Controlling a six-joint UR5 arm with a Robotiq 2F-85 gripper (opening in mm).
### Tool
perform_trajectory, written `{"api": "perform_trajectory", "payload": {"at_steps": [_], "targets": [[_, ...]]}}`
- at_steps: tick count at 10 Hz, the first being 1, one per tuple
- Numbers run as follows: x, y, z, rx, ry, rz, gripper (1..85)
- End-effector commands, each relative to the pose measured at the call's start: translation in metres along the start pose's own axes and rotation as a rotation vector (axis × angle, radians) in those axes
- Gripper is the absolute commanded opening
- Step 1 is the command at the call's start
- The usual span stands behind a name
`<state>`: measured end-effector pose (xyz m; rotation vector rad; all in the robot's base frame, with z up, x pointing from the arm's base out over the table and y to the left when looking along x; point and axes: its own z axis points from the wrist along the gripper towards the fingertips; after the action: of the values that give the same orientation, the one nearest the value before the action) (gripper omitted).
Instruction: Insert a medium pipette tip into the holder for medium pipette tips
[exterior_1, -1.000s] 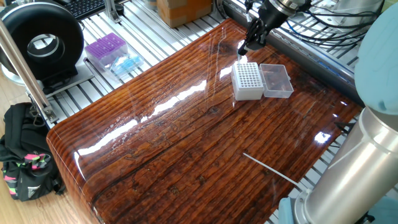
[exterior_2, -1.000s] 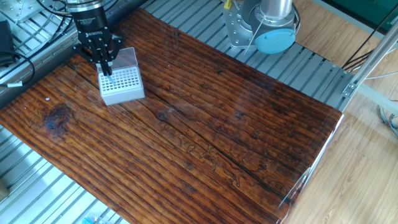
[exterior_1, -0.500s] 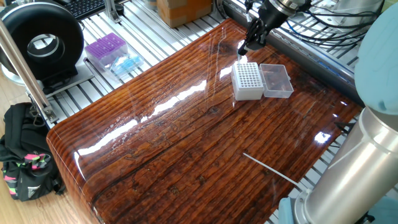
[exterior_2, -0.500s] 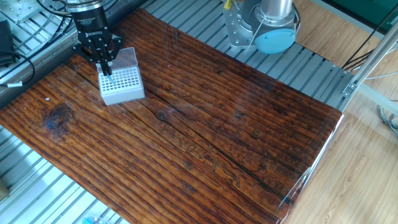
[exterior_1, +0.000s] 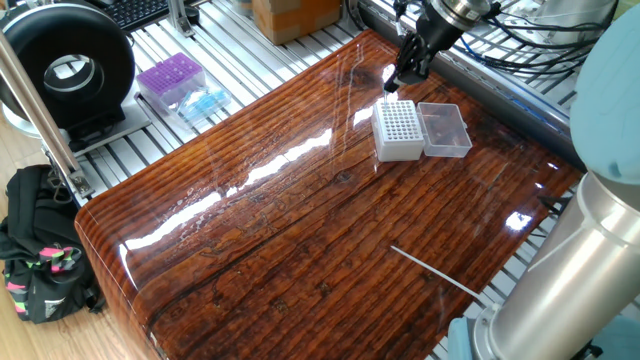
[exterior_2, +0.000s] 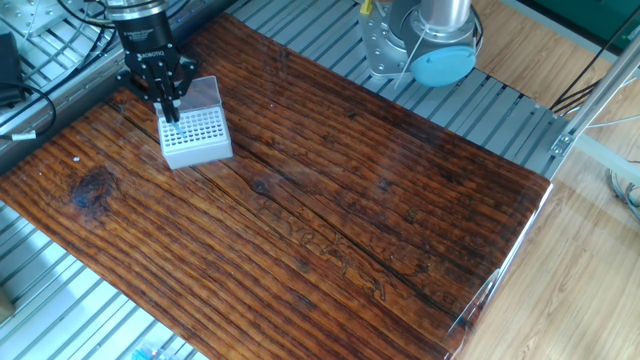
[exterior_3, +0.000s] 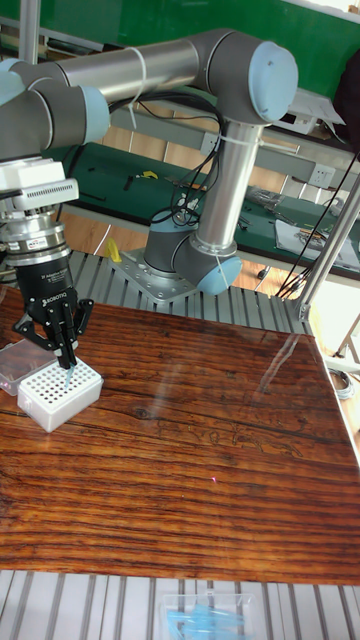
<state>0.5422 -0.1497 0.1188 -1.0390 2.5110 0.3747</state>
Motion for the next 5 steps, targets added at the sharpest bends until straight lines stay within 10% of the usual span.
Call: {"api": "perform_trajectory", "payload": {"at_steps": [1,5], "targets": [[-0.007,-0.002,-0.002,0.003,-0.017,-0.001,1.0],[-0.006,-0.013,-0.005,0.019,-0.011,-0.027,1.0]]}}
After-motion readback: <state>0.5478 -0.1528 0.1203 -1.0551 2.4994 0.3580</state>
